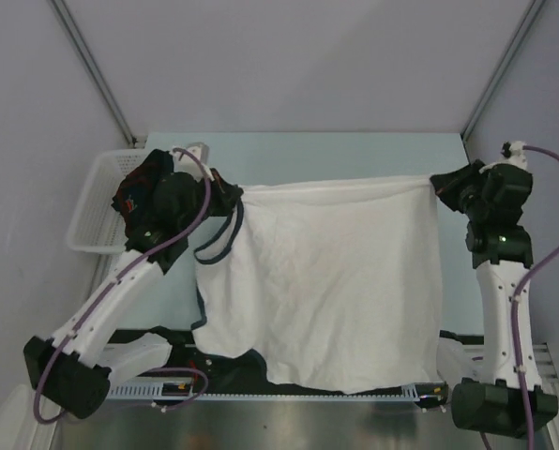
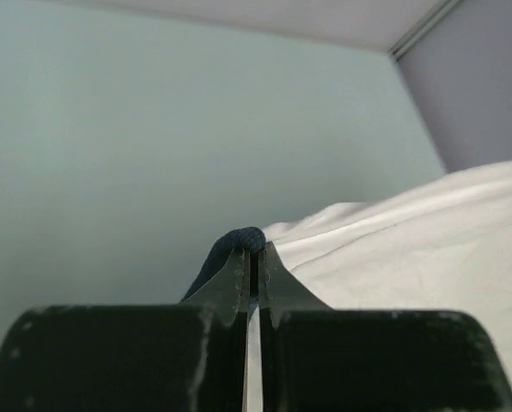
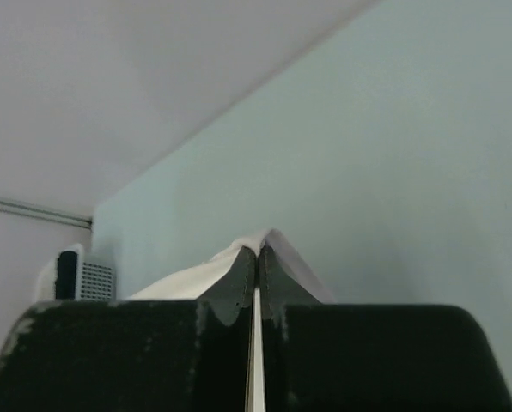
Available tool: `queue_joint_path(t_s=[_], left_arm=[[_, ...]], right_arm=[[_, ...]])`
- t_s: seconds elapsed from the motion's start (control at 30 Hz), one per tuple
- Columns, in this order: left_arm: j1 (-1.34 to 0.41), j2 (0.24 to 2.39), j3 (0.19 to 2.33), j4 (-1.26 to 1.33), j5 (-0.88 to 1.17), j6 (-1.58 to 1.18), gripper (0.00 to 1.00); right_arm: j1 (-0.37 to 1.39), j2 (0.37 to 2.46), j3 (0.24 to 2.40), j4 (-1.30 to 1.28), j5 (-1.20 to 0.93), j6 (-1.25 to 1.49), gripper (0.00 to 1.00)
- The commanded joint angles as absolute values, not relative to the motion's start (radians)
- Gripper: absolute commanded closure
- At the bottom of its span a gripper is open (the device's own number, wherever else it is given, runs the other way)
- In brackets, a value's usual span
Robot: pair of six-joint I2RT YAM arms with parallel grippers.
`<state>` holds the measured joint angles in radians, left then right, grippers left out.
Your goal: Fold and stack the tank tops
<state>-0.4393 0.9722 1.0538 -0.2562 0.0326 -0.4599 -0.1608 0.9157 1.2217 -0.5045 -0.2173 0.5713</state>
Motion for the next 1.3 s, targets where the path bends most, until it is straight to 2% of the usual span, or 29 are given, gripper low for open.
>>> queue_joint_path(t_s=[0.0,0.1,0.2,0.23,0.4,0.63,0.7,0.83,1.0,1.27], left_arm=[[-0.43,1.076,0.941,-0.018,-0.057,-0.506,1.0],[-0.405,1.283,0.923,0.078,-0.046,-0.579,1.0],[-0.359,1.5,0.988,0.161,0.058,-0.639,1.0],[-0.354,1.6,1.059,0.16,0.067,-0.64,1.0],[-0.33,1.854,1.331,0.072,0.095,-0.6,1.0],[-0.275,2.232,1.794,-0.075,0.196,-0.595,1.0],[-0.27,2.307,1.859,-0.109,0.213,-0.594,1.0],[-0.261,2.359,1.919,-0.11,0.229,-0.594,1.0],[-0.262,2.329,1.882,-0.097,0.245,-0.581,1.0],[-0.281,2.117,1.574,0.024,0.229,-0.561,1.0]], right_arm=[[-0.166,0.94,1.035,-0.327,-0.14,0.643,1.0],[-0.157,1.063,0.913,-0.131,-0.091,0.689,1.0],[-0.133,1.257,0.934,-0.031,0.011,0.696,1.0],[-0.133,1.358,0.974,-0.008,0.027,0.701,1.0],[-0.121,1.612,1.149,0.083,0.012,0.698,1.0],[-0.121,1.985,1.52,0.022,-0.043,0.695,1.0],[-0.123,2.081,1.613,0.006,-0.064,0.69,1.0],[-0.13,2.161,1.678,0.005,-0.1,0.687,1.0],[-0.141,2.163,1.637,0.006,-0.12,0.68,1.0],[-0.175,2.066,1.476,0.057,-0.158,0.702,1.0]])
